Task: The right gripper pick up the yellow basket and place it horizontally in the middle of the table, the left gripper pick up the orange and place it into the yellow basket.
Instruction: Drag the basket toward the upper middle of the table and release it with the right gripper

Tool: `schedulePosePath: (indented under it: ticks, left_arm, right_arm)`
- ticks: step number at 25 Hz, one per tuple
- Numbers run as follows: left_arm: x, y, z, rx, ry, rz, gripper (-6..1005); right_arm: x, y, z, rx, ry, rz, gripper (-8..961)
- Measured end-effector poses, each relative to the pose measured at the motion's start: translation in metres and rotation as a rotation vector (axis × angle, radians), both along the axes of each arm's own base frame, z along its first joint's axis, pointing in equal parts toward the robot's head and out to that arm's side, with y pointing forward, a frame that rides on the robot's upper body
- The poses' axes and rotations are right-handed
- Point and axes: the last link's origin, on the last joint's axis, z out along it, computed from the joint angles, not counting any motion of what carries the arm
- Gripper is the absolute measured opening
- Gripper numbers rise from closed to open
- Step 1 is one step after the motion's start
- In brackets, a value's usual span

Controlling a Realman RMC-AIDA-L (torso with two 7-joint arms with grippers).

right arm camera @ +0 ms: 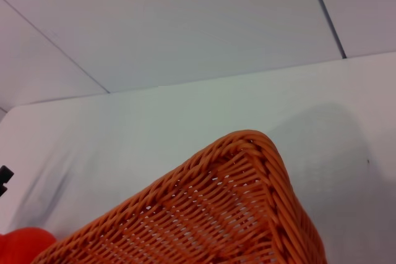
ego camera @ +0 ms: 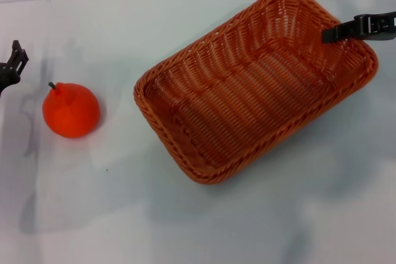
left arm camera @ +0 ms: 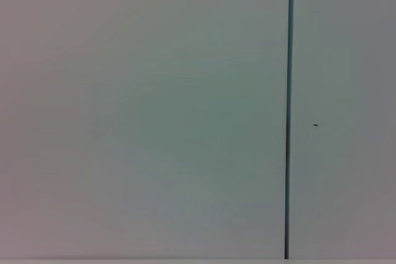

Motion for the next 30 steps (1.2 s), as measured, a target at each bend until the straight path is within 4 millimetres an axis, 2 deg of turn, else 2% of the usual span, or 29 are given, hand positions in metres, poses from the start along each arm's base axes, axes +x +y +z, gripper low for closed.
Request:
schedulePosePath:
  ticks: [13,30]
  left_arm:
    - [-0.001,-0.001,0.000,-0.001,-0.001,0.004,907]
    - [-0.002,0.000,0.002,0.001,0.006,0.004,905]
  right_arm:
    - [0.005,0.001,0.006,0.098,0.091,-0.016,228]
    - [0.001,0.008,-0.024,0.170,0.238,-0.056,237]
